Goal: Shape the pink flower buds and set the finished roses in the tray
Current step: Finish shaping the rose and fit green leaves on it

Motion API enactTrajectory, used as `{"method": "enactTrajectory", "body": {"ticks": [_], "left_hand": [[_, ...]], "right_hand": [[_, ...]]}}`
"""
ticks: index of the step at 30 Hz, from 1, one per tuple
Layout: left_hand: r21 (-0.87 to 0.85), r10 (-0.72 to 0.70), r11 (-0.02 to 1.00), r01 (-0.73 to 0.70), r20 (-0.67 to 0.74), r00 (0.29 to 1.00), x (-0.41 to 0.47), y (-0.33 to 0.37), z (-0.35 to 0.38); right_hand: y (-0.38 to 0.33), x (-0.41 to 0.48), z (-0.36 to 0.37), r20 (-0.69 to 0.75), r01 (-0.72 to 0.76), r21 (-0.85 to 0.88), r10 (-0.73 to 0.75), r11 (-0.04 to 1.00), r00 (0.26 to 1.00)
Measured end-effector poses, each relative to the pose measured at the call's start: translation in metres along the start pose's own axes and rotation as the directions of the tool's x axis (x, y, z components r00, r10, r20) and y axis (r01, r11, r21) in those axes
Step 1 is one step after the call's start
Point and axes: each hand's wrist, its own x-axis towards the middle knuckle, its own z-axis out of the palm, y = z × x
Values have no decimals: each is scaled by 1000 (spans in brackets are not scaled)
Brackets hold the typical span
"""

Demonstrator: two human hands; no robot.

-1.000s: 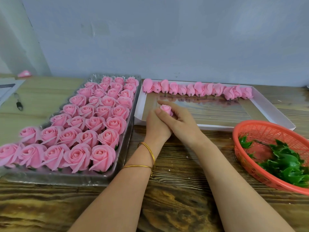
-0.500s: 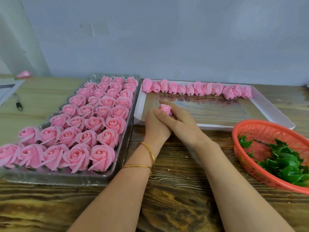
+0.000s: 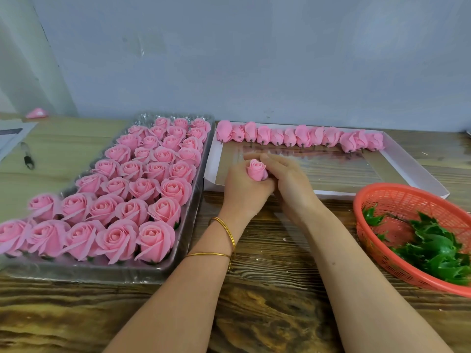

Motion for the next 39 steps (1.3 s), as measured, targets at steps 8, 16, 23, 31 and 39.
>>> {"method": "enactTrajectory", "body": {"ticks": [8, 16, 23, 31, 39], "left_hand": [[-29, 19, 999, -17, 73, 997, -1, -3, 2], [-55, 1, 998, 5, 104, 995, 1, -4, -1], [-107, -20, 994, 25, 54, 998, -1, 0, -1], [-230, -1, 973, 16, 67, 998, -2, 6, 0], [-262, 0, 965, 25, 92, 996, -1, 4, 0]], "right_hand": [[0, 0, 0, -31, 5, 27, -4, 1000, 999], [0, 1, -3, -99, 62, 30, -58, 998, 993], [-6, -3, -5, 74, -40, 241, 22, 970, 997], [-5, -4, -8, 149, -33, 285, -11, 958, 989], [-6, -5, -10, 179, -42, 314, -16, 948, 984]]}}
